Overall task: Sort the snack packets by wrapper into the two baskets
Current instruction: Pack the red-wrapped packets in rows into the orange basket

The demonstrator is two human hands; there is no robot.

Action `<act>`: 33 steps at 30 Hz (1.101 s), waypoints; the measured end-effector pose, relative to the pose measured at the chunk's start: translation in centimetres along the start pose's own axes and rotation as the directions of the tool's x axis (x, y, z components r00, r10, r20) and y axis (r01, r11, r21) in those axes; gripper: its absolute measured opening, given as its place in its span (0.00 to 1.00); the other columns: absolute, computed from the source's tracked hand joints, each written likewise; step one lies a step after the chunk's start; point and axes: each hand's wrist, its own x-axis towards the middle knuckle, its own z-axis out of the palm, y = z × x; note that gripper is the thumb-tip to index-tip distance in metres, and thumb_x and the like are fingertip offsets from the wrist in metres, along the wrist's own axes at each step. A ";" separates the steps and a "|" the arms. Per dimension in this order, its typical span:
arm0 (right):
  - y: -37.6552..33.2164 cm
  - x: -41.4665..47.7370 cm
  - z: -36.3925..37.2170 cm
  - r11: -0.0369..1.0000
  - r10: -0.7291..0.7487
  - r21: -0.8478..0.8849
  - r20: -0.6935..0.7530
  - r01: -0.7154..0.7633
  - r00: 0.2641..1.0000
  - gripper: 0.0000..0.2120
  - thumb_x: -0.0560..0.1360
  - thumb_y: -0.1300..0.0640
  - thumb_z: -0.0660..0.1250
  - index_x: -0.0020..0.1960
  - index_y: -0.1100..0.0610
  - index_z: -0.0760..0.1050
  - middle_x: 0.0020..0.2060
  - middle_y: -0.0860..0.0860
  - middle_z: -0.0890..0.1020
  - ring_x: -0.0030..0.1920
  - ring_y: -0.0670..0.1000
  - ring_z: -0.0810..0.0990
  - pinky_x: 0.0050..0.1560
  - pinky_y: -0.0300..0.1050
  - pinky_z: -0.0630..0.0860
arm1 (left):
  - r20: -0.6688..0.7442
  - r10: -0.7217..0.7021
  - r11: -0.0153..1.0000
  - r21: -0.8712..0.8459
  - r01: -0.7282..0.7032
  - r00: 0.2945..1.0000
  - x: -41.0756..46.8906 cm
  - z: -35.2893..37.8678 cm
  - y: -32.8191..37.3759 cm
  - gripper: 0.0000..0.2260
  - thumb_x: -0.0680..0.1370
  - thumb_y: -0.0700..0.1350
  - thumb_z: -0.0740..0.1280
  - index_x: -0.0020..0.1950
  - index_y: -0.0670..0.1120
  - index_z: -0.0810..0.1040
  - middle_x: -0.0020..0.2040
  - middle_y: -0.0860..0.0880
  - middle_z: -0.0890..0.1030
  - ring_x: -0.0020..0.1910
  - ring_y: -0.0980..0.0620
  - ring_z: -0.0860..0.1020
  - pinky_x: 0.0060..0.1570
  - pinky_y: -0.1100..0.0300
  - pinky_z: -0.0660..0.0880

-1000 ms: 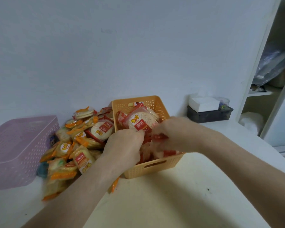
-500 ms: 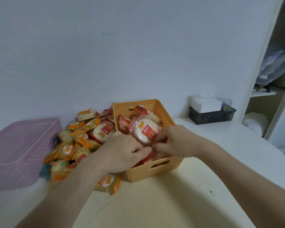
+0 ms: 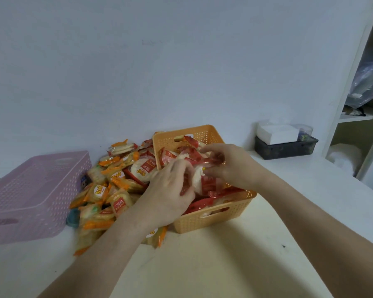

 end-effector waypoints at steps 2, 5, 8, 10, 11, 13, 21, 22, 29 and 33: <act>0.0 -0.6 -0.6 0.990 -0.005 0.143 0.055 -0.003 0.998 0.14 0.72 0.57 0.74 0.57 0.52 0.81 0.46 0.43 0.83 0.47 0.42 0.80 0.53 0.37 0.75 | -0.067 -0.034 0.991 -0.129 0.025 0.997 0.1 0.1 0.4 0.16 0.77 0.53 0.67 0.58 0.57 0.62 0.53 0.57 0.70 0.52 0.60 0.73 0.56 0.56 0.73; -0.2 -1.0 -0.3 0.973 -0.015 0.229 0.180 -0.027 0.983 0.14 0.72 0.61 0.73 0.57 0.56 0.81 0.48 0.49 0.85 0.49 0.46 0.83 0.54 0.44 0.79 | -0.067 -0.085 0.953 -0.298 0.061 0.994 0.1 -0.1 1.0 0.21 0.75 0.49 0.71 0.62 0.58 0.64 0.47 0.59 0.75 0.40 0.61 0.79 0.41 0.63 0.78; -0.3 -0.9 -0.9 0.900 0.086 0.387 0.291 -0.200 0.953 0.11 0.74 0.67 0.69 0.55 0.59 0.82 0.49 0.58 0.85 0.50 0.55 0.85 0.53 0.48 0.81 | -0.088 -0.060 0.971 -0.236 0.037 0.994 -0.2 -0.1 0.5 0.19 0.72 0.44 0.73 0.61 0.55 0.76 0.45 0.58 0.79 0.38 0.60 0.79 0.37 0.67 0.74; -0.2 -0.4 -1.3 0.983 0.122 0.112 0.190 -0.145 0.974 0.09 0.74 0.64 0.67 0.50 0.56 0.82 0.47 0.54 0.85 0.49 0.53 0.84 0.53 0.47 0.80 | -0.054 -0.035 0.984 -0.174 0.025 0.998 -0.3 -0.2 0.1 0.14 0.69 0.49 0.71 0.55 0.54 0.82 0.47 0.59 0.81 0.46 0.61 0.79 0.46 0.63 0.76; -0.2 -0.1 -1.2 0.986 0.119 -0.134 0.158 -0.098 0.980 0.08 0.74 0.62 0.67 0.49 0.54 0.82 0.47 0.51 0.84 0.49 0.52 0.82 0.52 0.46 0.79 | -0.014 -0.017 0.991 -0.135 0.015 1.000 -0.2 -0.3 0.1 0.14 0.68 0.52 0.69 0.53 0.54 0.84 0.47 0.60 0.82 0.48 0.62 0.79 0.51 0.59 0.76; -1.1 0.2 -0.7 0.863 0.133 -0.506 0.239 0.007 0.962 0.07 0.73 0.57 0.67 0.50 0.55 0.81 0.46 0.51 0.82 0.49 0.54 0.81 0.49 0.47 0.78 | 0.079 0.020 1.000 -0.001 -0.020 0.997 0.0 -0.4 0.3 0.15 0.69 0.58 0.64 0.51 0.56 0.85 0.45 0.62 0.83 0.49 0.62 0.78 0.59 0.54 0.71; -1.9 1.9 1.4 0.781 0.320 -0.621 0.492 0.069 0.809 0.22 0.80 0.53 0.57 0.72 0.56 0.59 0.61 0.55 0.77 0.51 0.55 0.76 0.49 0.46 0.70 | 0.006 -0.041 0.996 -0.073 0.041 0.999 -0.2 -0.4 0.5 0.09 0.79 0.49 0.66 0.54 0.54 0.84 0.36 0.66 0.78 0.37 0.68 0.78 0.40 0.71 0.69; -1.6 1.9 1.7 0.814 0.297 -0.579 0.482 0.045 0.824 0.21 0.80 0.52 0.58 0.71 0.55 0.59 0.59 0.55 0.78 0.48 0.54 0.75 0.49 0.47 0.71 | 0.001 -0.032 0.998 -0.055 0.032 0.999 -0.3 -0.4 0.5 0.09 0.79 0.48 0.65 0.54 0.55 0.83 0.38 0.65 0.79 0.39 0.66 0.78 0.44 0.69 0.71; -1.2 1.2 0.0 0.830 0.066 -0.541 0.335 0.135 0.940 0.24 0.72 0.60 0.67 0.65 0.48 0.64 0.55 0.50 0.77 0.52 0.53 0.77 0.39 0.43 0.72 | 0.088 0.028 0.959 0.279 -0.051 0.996 -0.1 -0.4 0.8 0.13 0.78 0.54 0.56 0.40 0.53 0.77 0.29 0.57 0.74 0.31 0.57 0.73 0.57 0.54 0.67; -2.1 -0.2 -2.0 0.791 0.035 -0.583 0.349 0.187 0.937 0.22 0.75 0.57 0.62 0.67 0.45 0.64 0.57 0.47 0.73 0.54 0.50 0.74 0.43 0.41 0.65 | 0.143 0.006 0.931 0.361 -0.058 0.990 0.2 -0.5 1.1 0.19 0.79 0.61 0.53 0.46 0.56 0.81 0.30 0.58 0.74 0.33 0.59 0.72 0.56 0.57 0.63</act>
